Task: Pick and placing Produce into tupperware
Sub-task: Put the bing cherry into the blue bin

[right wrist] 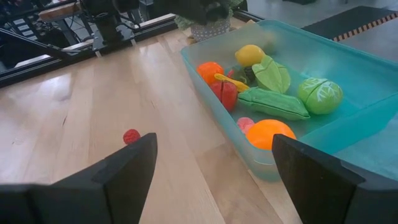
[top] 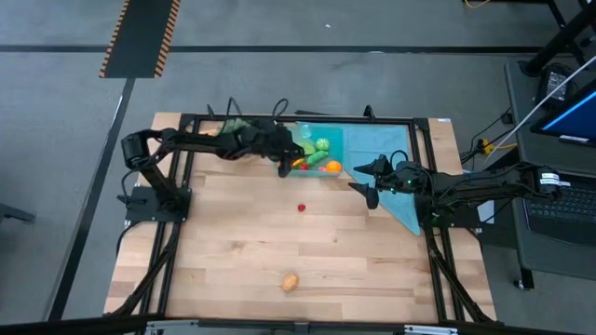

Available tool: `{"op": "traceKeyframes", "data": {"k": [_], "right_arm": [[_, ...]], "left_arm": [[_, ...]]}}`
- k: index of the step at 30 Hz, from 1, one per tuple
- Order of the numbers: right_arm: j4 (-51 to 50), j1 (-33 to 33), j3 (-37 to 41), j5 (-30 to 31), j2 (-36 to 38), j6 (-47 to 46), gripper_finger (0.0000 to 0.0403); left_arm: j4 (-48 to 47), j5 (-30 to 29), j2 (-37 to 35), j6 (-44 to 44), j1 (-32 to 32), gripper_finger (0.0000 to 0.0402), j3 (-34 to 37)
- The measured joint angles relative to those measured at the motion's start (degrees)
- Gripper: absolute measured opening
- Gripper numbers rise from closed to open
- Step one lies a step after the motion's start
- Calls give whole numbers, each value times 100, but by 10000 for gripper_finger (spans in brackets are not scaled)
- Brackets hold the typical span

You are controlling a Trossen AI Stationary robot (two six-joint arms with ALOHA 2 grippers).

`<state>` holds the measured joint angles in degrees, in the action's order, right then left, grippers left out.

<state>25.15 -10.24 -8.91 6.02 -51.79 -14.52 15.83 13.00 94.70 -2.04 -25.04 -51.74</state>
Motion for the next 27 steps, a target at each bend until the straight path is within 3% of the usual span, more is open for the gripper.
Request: {"op": "traceKeyframes", "data": {"k": [12,19,27], "right_arm": [[-11,0,0,0,0,-13,320],[-15,-2,0,0,0,-17,320],[-17,0,0,0,0,-18,320]], "left_arm": [[-2976,-170,0,-533,-67,104,-1317],[-3780,-189,0,-533,-224,104,-1584],[-3813,-187,0,-564,-234,104,-1612]]}}
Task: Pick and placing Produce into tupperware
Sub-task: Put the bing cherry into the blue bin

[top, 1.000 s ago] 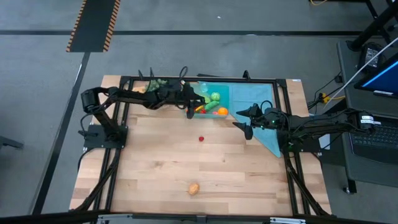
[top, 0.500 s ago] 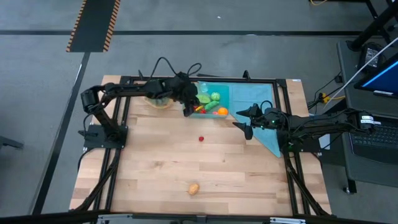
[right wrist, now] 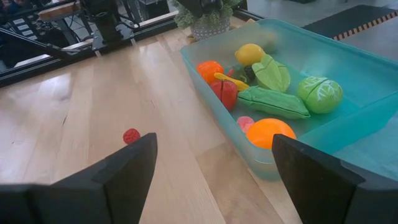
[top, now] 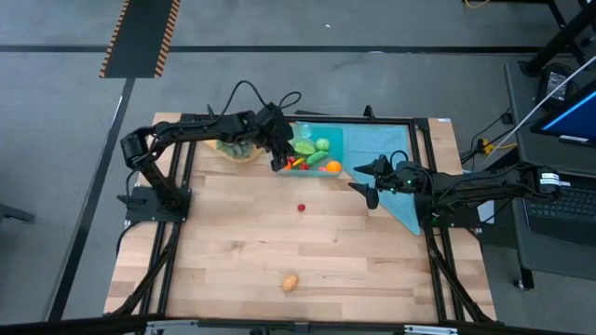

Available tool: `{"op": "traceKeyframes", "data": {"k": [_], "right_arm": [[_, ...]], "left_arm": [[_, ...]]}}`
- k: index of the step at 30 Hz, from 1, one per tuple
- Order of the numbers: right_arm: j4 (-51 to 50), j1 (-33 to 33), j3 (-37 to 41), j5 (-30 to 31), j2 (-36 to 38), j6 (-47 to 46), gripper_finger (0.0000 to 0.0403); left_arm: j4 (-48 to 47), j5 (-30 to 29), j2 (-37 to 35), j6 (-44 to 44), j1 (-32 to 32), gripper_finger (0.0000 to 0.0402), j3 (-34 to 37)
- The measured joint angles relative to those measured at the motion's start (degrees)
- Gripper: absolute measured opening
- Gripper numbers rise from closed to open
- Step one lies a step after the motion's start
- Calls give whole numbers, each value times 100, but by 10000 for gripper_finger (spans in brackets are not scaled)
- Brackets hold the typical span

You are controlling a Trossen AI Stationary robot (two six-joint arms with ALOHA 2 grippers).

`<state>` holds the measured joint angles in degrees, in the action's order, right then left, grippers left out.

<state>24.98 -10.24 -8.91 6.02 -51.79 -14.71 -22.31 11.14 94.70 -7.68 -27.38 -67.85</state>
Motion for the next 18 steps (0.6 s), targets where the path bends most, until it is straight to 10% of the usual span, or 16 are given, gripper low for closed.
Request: {"op": "traceKeyframes", "data": {"k": [18], "right_arm": [[-16,-2,0,0,0,5,320]], "left_arm": [[147,2,1207,-60,2,104,-409]]}}
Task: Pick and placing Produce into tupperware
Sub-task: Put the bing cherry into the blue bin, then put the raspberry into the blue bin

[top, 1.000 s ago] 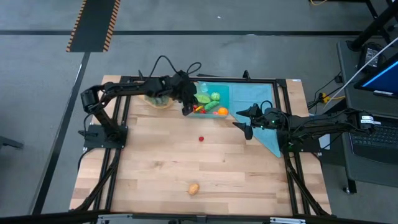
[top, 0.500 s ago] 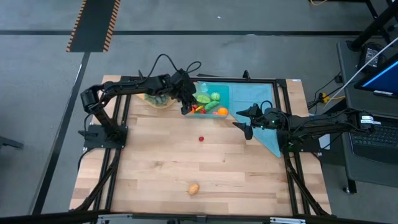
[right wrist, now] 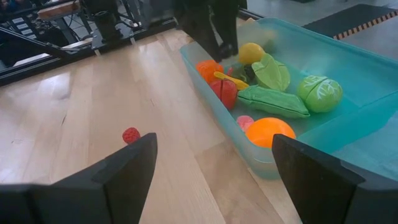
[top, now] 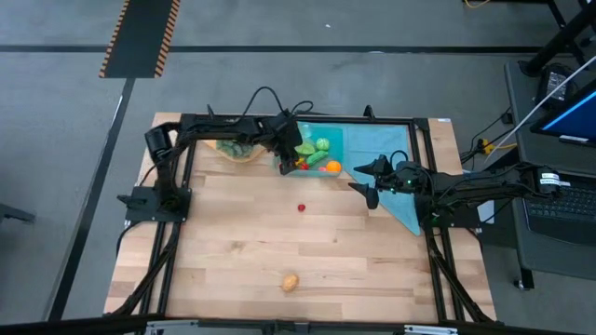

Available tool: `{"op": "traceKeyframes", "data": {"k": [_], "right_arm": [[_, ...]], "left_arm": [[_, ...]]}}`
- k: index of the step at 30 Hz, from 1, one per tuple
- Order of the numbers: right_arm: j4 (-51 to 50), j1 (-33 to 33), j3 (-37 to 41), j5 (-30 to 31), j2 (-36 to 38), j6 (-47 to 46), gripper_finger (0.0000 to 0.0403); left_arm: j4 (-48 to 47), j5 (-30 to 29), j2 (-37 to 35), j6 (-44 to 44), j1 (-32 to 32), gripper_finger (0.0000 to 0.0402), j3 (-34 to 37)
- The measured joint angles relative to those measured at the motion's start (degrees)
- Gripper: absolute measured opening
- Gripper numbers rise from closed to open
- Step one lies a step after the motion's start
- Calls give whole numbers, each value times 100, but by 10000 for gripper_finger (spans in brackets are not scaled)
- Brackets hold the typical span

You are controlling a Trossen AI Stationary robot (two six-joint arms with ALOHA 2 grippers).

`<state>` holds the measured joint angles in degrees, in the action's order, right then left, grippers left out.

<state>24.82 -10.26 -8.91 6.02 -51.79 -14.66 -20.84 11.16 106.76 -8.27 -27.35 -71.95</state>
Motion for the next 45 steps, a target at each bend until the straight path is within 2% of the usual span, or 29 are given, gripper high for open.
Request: {"op": "traceKeyframes", "data": {"k": [10,27,39,45], "right_arm": [[-79,2,-2,0,0,15,320],[-96,2,-2,0,0,35,320],[-118,2,-2,0,0,35,320],[-242,1,-2,0,0,35,320]], "left_arm": [[-55,2,642,-106,1,104,-459],[-195,2,664,-136,2,139,-496],[-1819,7,653,-351,95,126,-1832],[-1727,14,398,-458,255,116,-1901]]}}
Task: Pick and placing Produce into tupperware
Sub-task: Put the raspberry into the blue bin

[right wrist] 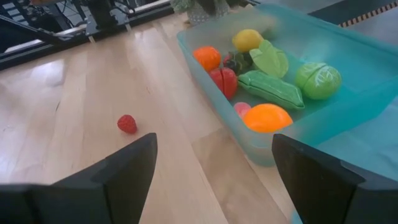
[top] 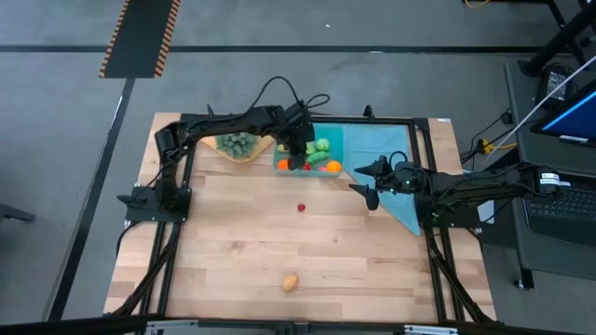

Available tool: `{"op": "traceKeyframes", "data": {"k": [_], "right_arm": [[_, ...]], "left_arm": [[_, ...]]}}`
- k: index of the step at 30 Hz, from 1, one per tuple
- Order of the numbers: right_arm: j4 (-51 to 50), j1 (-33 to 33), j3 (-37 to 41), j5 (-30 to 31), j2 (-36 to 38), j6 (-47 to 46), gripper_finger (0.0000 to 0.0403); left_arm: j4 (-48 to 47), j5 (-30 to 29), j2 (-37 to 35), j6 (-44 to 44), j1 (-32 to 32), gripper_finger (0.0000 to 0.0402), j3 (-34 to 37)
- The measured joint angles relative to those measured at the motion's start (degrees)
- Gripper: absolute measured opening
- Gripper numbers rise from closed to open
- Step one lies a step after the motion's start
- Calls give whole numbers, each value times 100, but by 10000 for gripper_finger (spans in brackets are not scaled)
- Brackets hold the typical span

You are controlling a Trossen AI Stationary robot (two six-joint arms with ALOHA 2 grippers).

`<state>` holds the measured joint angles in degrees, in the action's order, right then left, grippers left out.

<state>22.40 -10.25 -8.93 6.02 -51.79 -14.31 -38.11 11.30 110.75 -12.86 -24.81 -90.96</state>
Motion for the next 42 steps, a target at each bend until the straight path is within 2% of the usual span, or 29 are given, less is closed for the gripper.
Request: {"op": "traceKeyframes", "data": {"k": [5,7,15,22,25,29,35,42], "right_arm": [[-10,1,0,0,-18,0,320],[-2,0,0,0,-42,-26,320],[47,83,-2,4,-197,-103,320],[614,293,-2,4,-508,-9,320],[859,401,-2,45,-593,111,320],[853,514,-20,386,-665,122,320],[865,528,-208,405,-702,145,320],[853,757,-469,407,-702,508,320]], "left_arm": [[273,-3,-630,14,117,109,421],[695,-1,-1002,47,173,107,757],[2530,-2,-2744,373,493,95,3041],[3801,-2,-4246,611,858,86,4701],[3976,-5,-4953,711,986,81,5325],[4213,-2,-5902,773,1110,76,5984],[4213,-14,-7138,785,1111,67,6637],[4181,-12,-8108,825,1523,58,7442]]}}
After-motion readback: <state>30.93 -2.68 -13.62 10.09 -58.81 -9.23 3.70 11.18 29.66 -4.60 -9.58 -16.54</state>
